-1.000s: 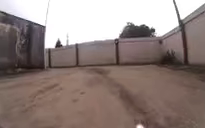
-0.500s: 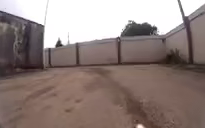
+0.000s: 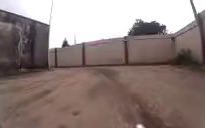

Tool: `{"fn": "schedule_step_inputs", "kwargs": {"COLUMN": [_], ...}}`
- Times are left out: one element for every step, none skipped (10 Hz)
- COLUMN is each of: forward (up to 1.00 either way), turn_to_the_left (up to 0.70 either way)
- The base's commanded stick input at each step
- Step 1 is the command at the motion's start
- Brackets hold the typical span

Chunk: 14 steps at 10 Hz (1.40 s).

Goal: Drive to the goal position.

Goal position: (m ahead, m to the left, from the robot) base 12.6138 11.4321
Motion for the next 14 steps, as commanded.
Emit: {"fn": "schedule_step_inputs", "kwargs": {"forward": [0.7, 0.7, 0.7, 0.7, 0.7, 0.7, 0.7, 0.7, 0.7, 0.7, 0.7, 0.7, 0.7, 0.7], "turn_to_the_left": [0.0, 0.0, 0.2, 0.33, 0.35, 0.21, 0.0, 0.0, 0.0, 0.0, 0.0, 0.0, 0.0, 0.0]}}
